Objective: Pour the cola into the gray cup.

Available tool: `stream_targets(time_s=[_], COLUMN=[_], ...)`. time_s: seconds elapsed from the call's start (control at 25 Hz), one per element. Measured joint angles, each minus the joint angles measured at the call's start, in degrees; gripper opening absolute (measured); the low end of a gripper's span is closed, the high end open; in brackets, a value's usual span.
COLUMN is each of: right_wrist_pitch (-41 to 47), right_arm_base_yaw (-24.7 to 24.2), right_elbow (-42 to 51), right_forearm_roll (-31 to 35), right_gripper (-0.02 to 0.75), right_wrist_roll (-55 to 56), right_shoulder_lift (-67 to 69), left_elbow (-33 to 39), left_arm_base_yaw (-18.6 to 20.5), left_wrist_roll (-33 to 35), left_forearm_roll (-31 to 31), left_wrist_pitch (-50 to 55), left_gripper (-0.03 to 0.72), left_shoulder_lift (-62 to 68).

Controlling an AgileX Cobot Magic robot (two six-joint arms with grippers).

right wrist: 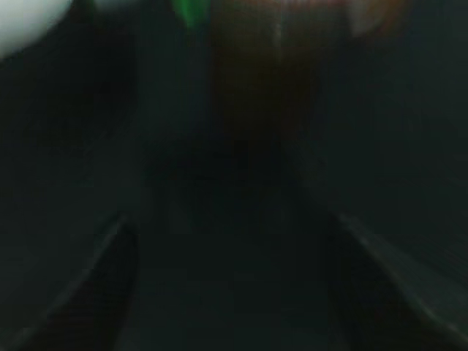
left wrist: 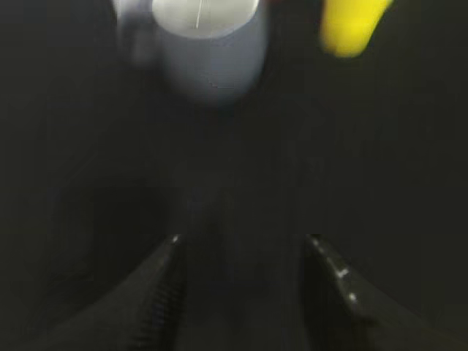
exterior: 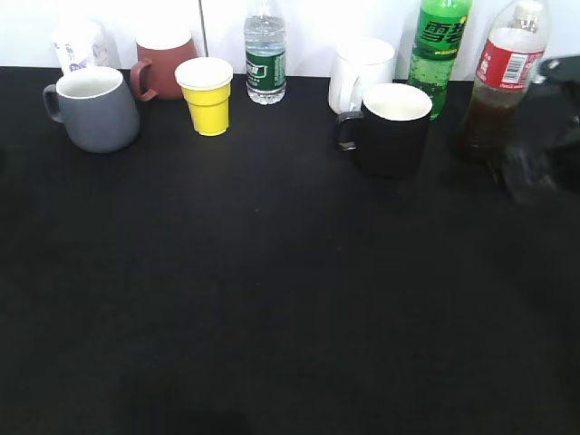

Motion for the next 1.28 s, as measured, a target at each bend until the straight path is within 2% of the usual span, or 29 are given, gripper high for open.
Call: stream_targets(time_s=[0.04,0.12,0.2,0.28,0.44,0.6,0.68,0.8,1.28], right_wrist_pitch=[10.3,30.1,44.8,50.2,50.3,50.1,50.2,49.3,48.3], right_arm_base_yaw=[3.7,7.0,7.6,7.7,7.7,7.7,7.7,7.7,7.7], right_elbow=[-1.8,-6.4,-9.9,-10.2,-8.4,5.4,10.7,14.1,14.2], right_forearm_roll=[6.9,25.1,30.3,31.2,30.1,28.9,26.9,24.4,24.1], right_gripper=[0.592,0.592,0.592,0.592,0.592,0.592,0.592,0.592,0.592], right_wrist_roll=[-4.2,-16.6,-19.4,-20.1,-20.2,-20.2,-20.2,-20.2,-20.4], right_shoulder_lift=[-2.3,-4.9,-10.2,-22.5,-49.3,-70.5,-77.4,-79.5,-79.5], left_elbow=[-3.0,-6.7,-7.2,-7.2,-5.7,5.6,9.9,12.9,13.0], left_arm_base_yaw=[0.0,0.0,0.0,0.0,0.0,-0.1,-0.1,-0.1,-0.1], left_wrist_roll=[0.0,1.0,4.0,5.0,6.2,7.7,8.8,8.9,8.9], left_forearm_roll=[-0.3,-0.4,-1.6,-3.9,-5.3,-5.3,-5.3,-5.3,-5.3], left_wrist_pitch=[8.3,22.2,33.0,36.4,36.8,33.7,32.1,28.9,28.3], left_gripper=[0.388,0.388,0.388,0.388,0.388,0.388,0.388,0.388,0.388], left_shoulder_lift=[-0.1,-0.2,-2.0,-9.4,-33.7,-54.0,-59.0,-59.5,-59.5])
